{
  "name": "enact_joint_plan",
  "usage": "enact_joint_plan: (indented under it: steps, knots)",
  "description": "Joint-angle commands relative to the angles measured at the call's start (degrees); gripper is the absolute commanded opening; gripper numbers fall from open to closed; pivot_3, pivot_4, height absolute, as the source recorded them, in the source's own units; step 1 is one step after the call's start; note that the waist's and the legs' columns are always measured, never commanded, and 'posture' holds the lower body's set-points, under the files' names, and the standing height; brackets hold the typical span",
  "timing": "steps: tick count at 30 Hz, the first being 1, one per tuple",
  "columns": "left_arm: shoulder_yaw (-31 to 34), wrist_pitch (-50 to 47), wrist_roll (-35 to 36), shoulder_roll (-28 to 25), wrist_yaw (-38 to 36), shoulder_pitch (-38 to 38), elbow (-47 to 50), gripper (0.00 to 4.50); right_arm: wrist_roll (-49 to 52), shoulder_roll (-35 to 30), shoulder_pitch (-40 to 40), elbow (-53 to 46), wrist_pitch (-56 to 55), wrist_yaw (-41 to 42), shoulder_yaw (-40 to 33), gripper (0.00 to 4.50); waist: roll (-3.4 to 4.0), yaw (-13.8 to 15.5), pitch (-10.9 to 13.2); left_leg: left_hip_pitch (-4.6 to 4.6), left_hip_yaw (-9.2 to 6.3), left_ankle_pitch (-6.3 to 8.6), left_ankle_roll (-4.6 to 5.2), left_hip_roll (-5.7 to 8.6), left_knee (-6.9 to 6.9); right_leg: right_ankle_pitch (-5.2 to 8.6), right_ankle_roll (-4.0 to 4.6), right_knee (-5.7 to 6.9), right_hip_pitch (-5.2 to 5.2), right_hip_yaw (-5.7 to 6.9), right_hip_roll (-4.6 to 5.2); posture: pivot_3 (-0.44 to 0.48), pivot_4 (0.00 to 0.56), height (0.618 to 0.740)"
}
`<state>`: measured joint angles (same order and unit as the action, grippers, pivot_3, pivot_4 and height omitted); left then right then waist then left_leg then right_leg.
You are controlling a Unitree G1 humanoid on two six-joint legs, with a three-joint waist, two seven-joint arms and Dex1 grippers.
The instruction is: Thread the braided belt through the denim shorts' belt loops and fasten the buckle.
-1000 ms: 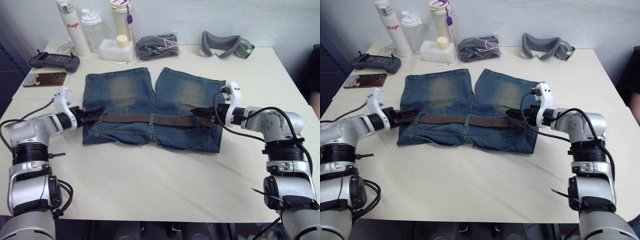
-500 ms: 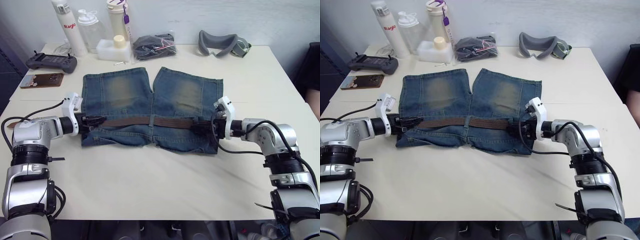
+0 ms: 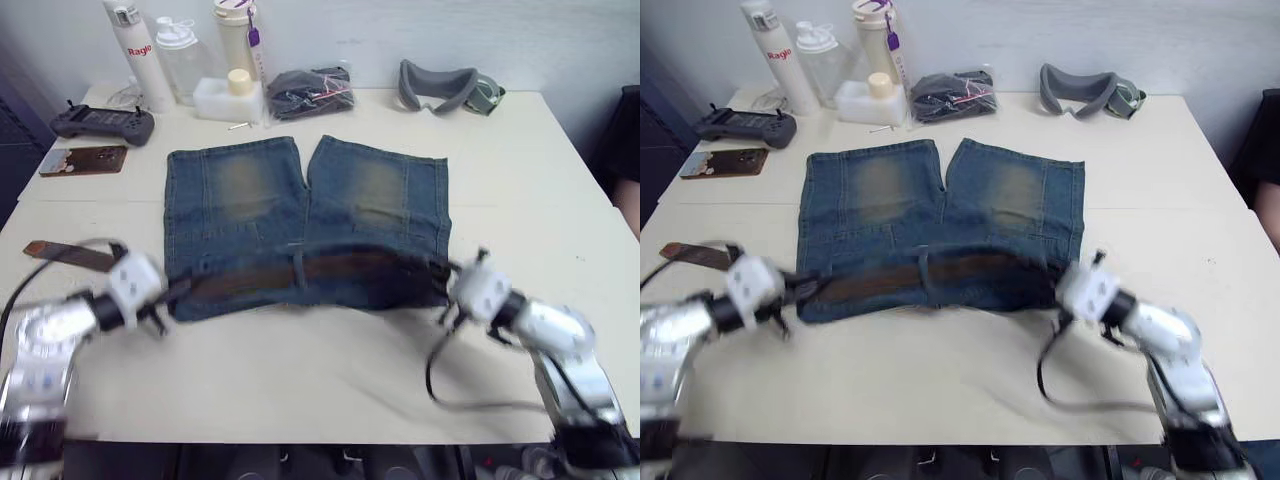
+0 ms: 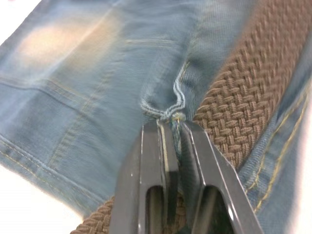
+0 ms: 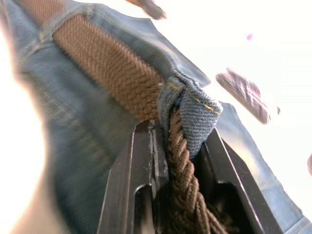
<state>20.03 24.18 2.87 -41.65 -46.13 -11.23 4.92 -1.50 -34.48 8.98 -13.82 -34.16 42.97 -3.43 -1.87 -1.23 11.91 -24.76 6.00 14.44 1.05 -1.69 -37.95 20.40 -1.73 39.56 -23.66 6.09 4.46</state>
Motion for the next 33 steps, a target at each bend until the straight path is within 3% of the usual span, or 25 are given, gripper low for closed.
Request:
enact_joint_plan:
  steps: [1, 2, 3, 4, 5, 6, 7, 8, 9, 10, 11, 13, 15, 19, 20, 23, 27, 30, 33]
  knots:
    - [3.03, 18.5, -3.34, 1.45, 2.48, -7.73, 2.38, 0.0, -8.23, -1.86, 4.0, 7.52, -22.75, -4.17, -1.7, 0.35, 0.06, -0.04, 0.0, 0.3, 0.05, 0.31, -0.27, -0.01, 0.0, -0.07, -0.08, -0.17, 0.34, -0.03, 0.01, 0.0, 0.15, 0.683]
    - [3.18, 22.05, -3.85, 1.72, 3.05, -9.51, 1.21, 0.0, -10.04, -2.14, 4.29, 10.36, -26.49, -5.61, -2.34, 0.35, 0.41, -0.23, -0.02, 0.5, 0.07, 0.33, -0.27, -0.05, 0.0, -0.14, -0.09, -0.32, 0.61, -0.03, 0.0, 0.0, 0.15, 0.683]
    - [1.93, 23.02, -3.32, 1.14, 1.74, -12.58, -0.32, 0.0, -9.33, -3.74, 5.14, 14.18, -27.93, -5.43, -1.85, 0.35, 1.2, -0.27, -0.34, 0.54, 0.05, 0.4, -0.33, -0.53, 0.02, -0.22, -0.1, -1.24, 1.12, 0.07, -0.42, 0.0, 0.15, 0.683]
    - [0.08, 17.63, -0.71, 0.47, -0.94, -15.14, -1.58, 0.0, -8.28, -5.49, 4.71, 18.06, -28.82, -5.61, -2.22, 1.15, 1.51, 0.61, -0.42, -0.05, 0.04, 0.39, -0.36, -1.58, 0.12, -0.6, 0.52, -2.65, 1.59, 0.11, -1.47, 0.0, 0.15, 0.683]
    - [-1.08, 14.45, 3.0, -0.04, -3.12, -16.7, -2.3, 0.75, -6.97, -7.13, 4.02, 21.36, -29.14, -5.55, -2.41, 1.41, 1.16, 0.78, -0.56, -0.15, 0.61, 0.26, -0.37, -1.92, 0.62, -0.41, 0.86, -1.29, 2.02, -0.18, -1.44, 0.0, 0.15, 0.683]
    - [-2.37, 12.08, 6.31, -0.99, -5.37, -17.77, -2.53, 0.75, -6.08, -8.43, 3.24, 23.74, -29.41, -5.7, -2.46, 1.41, -0.44, 0.99, -0.57, 0.39, 1.2, 0.25, -0.35, -1.86, 0.65, 0.36, 0.39, -0.43, 2.23, -0.3, -1.05, 0.0, 0.15, 0.683]
    - [-3.1, 10.5, 8.42, -1.82, -6.83, -18.13, -2.63, 1.08, -5.64, -9.88, 2.16, 26.12, -30.78, -6.05, -2.32, 1.93, -0.67, 0.91, -0.38, 1.62, 2.6, 0.46, -0.4, -1.24, 0.64, 3.3, -0.29, 1.47, 2.85, -1.88, -0.03, 0.0, 0.15, 0.683]
    - [-3.38, 8.71, 10.91, -2.41, -7.89, -18.3, -2.37, 1.48, -5.42, -11.13, 1.33, 28.12, -32.05, -6.37, -1.89, 2.37, -0.06, 1.05, -0.48, 1.67, 2.71, 0.98, -0.44, -0.91, -0.57, 4.97, -0.22, 2.42, 2.19, -2.47, 0.35, 0.0, 0.15, 0.683]
    - [-3.65, 3.78, 14.31, -3.28, -9.45, -18.61, -1.7, 1.88, -4.93, -12.47, 0.41, 30.68, -33.24, -6.59, -1.63, 2.84, 0.67, 1.28, -0.78, 1.02, 2.03, 1.21, -0.76, -1.07, -2.2, 5.52, 0.37, 3.1, 1.74, -2.21, 0.24, 0.0, 0.15, 0.683]
    - [-3.41, -1.21, 18.19, -4.33, -11.05, -18.55, -1.15, 2.43, -4.61, -13.86, -0.6, 33.46, -34.47, -6.82, -1.56, 3.43, 0.69, 1.23, -0.8, 0.55, 0.53, 1.97, -1.12, -1.01, -3.25, 5.38, -0.06, 3.55, 2.06, -1.81, -0.07, 0.0, 0.15, 0.683]
    - [-2.93, -8.75, 23.29, -6.26, -12.93, -18.59, -0.57, 2.6, -3.88, -15.13, -1.51, 36.17, -35.17, -6.91, -1.76, 3.67, 0.72, 1.12, -0.84, 0.55, 0.4, 2.07, -1.11, -1.02, -3.33, 5.3, -0.37, 3.66, 2.1, -1.7, -0.08, 0.0, 0.15, 0.683]
    - [-0.71, -22.4, 32.88, -9.97, -15.85, -18.29, -0.04, 3.46, -1.94, -17.38, -3.09, 40.89, -35.91, -6.92, -2.02, 4.5, 0.6, 1.04, -0.88, 0.59, 0.27, 2.33, -0.97, -1.04, -3.29, 5.22, -0.54, 3.72, 2.26, -1.6, -0.19, 0.0, 0.15, 0.683]
    - [2.96, -36.73, 43.18, -14.5, -20.28, -19.32, 0.09, 4.33, 0.07, -19.24, -4.74, 45.25, -36.08, -6.9, -2.06, 4.5, 0.33, 0.85, -0.88, 0.54, 0.28, 2.38, -0.88, -1.04, -3.23, 5.18, -0.63, 3.72, 2.23, -1.59, -0.17, 0.0, 0.15, 0.683]
    - [11.56, -61.71, 57.84, -23.02, -29.89, -18.52, -6.29, 4.43, 3.18, -21.28, -9.45, 51.72, -34.28, -6.85, -2.8, 4.5, -0.06, 0.18, -0.79, 0.52, 0.26, 2.39, -0.86, -1.08, -3.2, 5.17, -0.63, 3.7, 2.23, -1.56, -0.16, 0.0, 0.15, 0.683]
    - [13.77, -66.6, 60.34, -25.13, -31.14, -15.74, -10.29, 4.43, 4.16, -21.52, -11.26, 52.51, -32.82, -6.69, -3.07, 4.5, -0.05, -0.23, -0.75, 0.52, 0.25, 2.4, -0.85, -1.06, -3.21, 5.14, -0.65, 3.7, 2.23, -1.56, -0.14, 0.0, 0.15, 0.683]
    - [16.6, -71.36, 62.48, -26.73, -24.48, 0.06, -21.77, 4.43, 8.15, -20.8, -17.93, 51.02, -24.67, -6.05, -3.66, 4.5, 0.14, -0.34, -0.47, 0.54, 0.23, 2.39, -0.71, -1.06, -3.22, 4.95, -0.53, 3.76, 2.18, -1.53, -0.12, 0.0, 0.15, 0.683]
    - [12.12, -70.82, 58.96, -23.01, -17.04, 19.89, -23.19, 4.43, 13.82, -17.63, -27.27, 39.33, -4.02, -2.34, -0.22, 4.5, 0.33, -0.62, -0.22, 0.53, 0.22, 2.08, -0.8, -1.1, -3.19, 4.57, -0.39, 3.77, 2.14, -1.51, -0.12, 0.0, 0.15, 0.683]
    - [4.49, -69.24, 51.81, -18.08, -9.51, 28.71, -19.56, 4.43, 18.24, -15.34, -31.42, 29.33, 15.87, 2.38, 3.89, 4.5, 0.38, -0.49, -0.2, 0.52, 0.23, 2.05, -0.77, -1.12, -3.07, 4.5, -0.43, 3.76, 2.13, -1.52, -0.12, 0.0, 0.15, 0.683]
    - [-8.1, -70.2, 40.03, -12.61, 0.44, 37.3, -18.37, 4.43, 25.8, -14.38, -37.3, 22.9, 43.76, 8.72, 8.8, 4.5, 0.38, -0.27, -0.19, 0.36, 0.2, 1.99, -0.86, -1.12, -2.92, 4.57, -0.5, 3.61, 2.03, -1.5, -0.15, 0.0, 0.15, 0.683]
